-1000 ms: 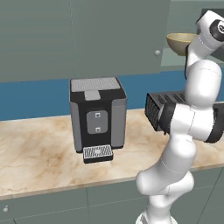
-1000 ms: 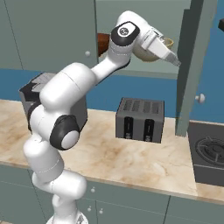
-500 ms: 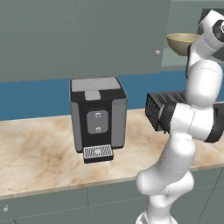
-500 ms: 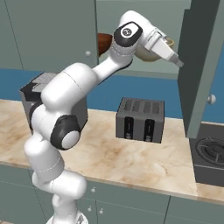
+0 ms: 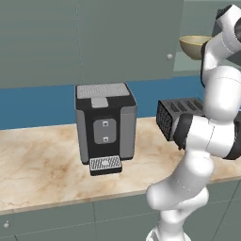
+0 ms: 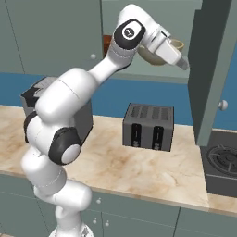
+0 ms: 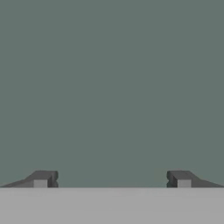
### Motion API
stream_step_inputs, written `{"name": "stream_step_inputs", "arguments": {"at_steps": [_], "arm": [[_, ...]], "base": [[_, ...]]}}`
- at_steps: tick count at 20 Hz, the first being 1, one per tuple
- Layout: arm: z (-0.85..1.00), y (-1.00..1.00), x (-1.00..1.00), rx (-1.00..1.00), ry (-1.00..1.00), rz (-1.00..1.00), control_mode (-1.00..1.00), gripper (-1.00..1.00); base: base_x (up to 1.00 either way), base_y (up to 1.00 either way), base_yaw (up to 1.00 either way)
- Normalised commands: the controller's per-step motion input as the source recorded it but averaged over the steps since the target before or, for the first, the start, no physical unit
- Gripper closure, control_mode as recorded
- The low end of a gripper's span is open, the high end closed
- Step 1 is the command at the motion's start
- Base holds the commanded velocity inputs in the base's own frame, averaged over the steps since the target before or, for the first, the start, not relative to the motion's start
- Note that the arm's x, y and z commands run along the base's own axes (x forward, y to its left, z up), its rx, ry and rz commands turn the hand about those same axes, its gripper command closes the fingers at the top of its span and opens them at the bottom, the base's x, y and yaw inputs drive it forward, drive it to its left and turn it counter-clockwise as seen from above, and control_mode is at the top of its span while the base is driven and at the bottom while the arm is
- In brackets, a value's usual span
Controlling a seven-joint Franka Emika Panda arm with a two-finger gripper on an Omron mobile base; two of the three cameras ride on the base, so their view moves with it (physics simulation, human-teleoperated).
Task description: Move the bowls from the cabinet to the plates on the dining table.
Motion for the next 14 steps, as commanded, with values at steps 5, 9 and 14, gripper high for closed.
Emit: {"name": "stream_step_inputs", "arguments": {"at_steps": [5, 9, 14], "arm": [[-0.02, 0.39, -0.01, 0.00, -0.10, 0.20, -1.00, -1.00], [-0.04, 0.43, -0.09, 0.00, -0.07, 0.22, -1.00, -1.00], [-0.04, 0.42, -0.15, 0.00, -0.05, 0.24, -1.00, -1.00]], "base": [[0.00, 0.00, 0.00], [0.00, 0.00, 0.00], [0.00, 0.00, 0.00]]}}
